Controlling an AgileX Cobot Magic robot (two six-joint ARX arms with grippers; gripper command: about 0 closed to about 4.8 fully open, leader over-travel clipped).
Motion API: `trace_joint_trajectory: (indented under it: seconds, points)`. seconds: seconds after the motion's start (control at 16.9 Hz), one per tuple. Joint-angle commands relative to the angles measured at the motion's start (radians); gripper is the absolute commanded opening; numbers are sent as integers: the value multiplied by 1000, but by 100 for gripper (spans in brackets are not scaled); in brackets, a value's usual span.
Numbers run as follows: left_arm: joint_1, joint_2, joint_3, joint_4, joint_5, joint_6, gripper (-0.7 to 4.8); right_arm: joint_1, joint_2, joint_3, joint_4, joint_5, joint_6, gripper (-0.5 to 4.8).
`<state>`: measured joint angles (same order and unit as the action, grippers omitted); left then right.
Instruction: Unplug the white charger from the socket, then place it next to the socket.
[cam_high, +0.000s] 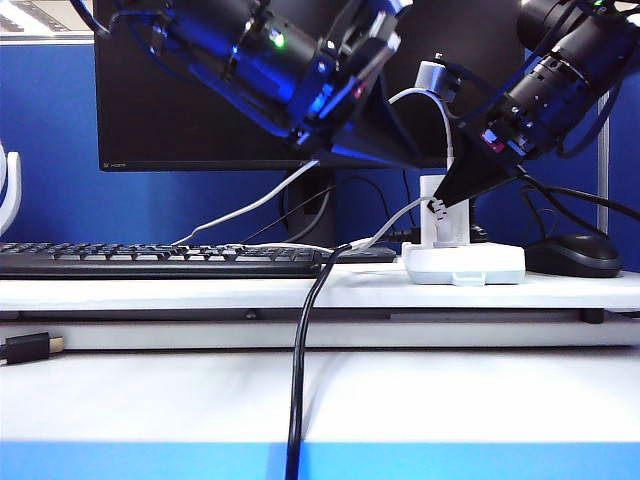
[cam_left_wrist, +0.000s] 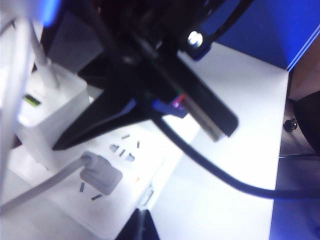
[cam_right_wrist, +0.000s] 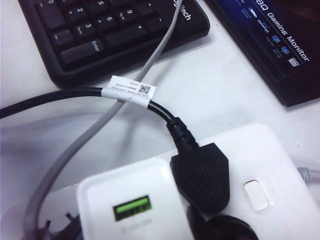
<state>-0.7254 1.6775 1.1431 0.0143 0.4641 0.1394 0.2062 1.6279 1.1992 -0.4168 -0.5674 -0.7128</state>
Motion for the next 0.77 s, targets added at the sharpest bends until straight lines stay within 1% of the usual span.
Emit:
trace_joint_trajectory:
  seconds: [0.06,0.12,0.18,0.65,0.77]
  points:
    - [-2,19,2,36,9,3,-4,2,-2,4,2,15,-2,197]
    - [-2,32,2,59,8,3,-4,2,-3,4,2,15,-2,169]
    - [-2,40,2,68,7,3,-4,2,-3,4,1,15,-2,128]
    - [-2,112,2,102,2,-2,-4,2,-3,4,10,15,-2,94]
    - [-4,116,2,99,-82,-42,-4,2,-3,4,16,12,0,94]
